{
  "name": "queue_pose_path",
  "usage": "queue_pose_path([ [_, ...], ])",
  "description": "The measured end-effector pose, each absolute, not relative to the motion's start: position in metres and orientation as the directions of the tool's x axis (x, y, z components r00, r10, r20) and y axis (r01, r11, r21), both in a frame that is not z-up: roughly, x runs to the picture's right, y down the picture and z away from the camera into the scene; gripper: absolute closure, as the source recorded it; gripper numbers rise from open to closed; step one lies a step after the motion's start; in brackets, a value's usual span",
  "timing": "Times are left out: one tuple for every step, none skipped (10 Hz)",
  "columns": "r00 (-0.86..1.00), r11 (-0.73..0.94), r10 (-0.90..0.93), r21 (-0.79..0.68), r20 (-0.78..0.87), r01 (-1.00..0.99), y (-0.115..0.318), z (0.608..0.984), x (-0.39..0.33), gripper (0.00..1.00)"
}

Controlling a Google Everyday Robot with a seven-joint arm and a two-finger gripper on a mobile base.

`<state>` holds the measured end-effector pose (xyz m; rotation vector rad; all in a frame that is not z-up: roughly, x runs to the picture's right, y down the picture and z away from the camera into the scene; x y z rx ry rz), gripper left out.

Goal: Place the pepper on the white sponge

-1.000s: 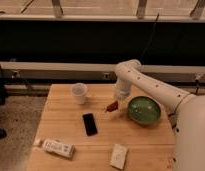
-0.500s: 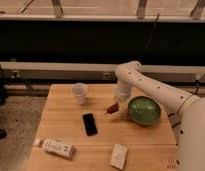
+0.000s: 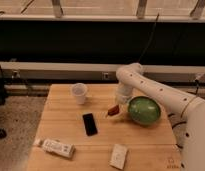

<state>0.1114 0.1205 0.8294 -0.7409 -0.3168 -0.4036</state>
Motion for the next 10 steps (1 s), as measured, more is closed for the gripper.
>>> queue_pose_path([
  [0.877,0.668,-0.24,-0.585,0.416,0.46,0.123,0.828,0.113,1.0],
  [0.877,0.669,-0.239,-0.585,0.416,0.459,0.124,0.826,0.113,1.0],
  [0.876,0.669,-0.24,-0.583,0.419,0.461,0.126,0.825,0.112,1.0],
  [0.876,0.669,-0.239,-0.583,0.419,0.462,0.128,0.823,0.112,1.0],
  [0.876,0.67,-0.238,-0.582,0.42,0.461,0.13,0.82,0.113,1.0],
  [0.875,0.67,-0.238,-0.581,0.422,0.462,0.132,0.818,0.113,1.0],
  [0.875,0.671,-0.237,-0.58,0.422,0.462,0.132,0.817,0.113,1.0],
  [0.875,0.671,-0.236,-0.58,0.423,0.462,0.133,0.814,0.114,1.0],
  [0.875,0.67,-0.235,-0.582,0.424,0.462,0.135,0.812,0.115,1.0],
  [0.875,0.672,-0.233,-0.581,0.424,0.46,0.136,0.811,0.116,1.0],
])
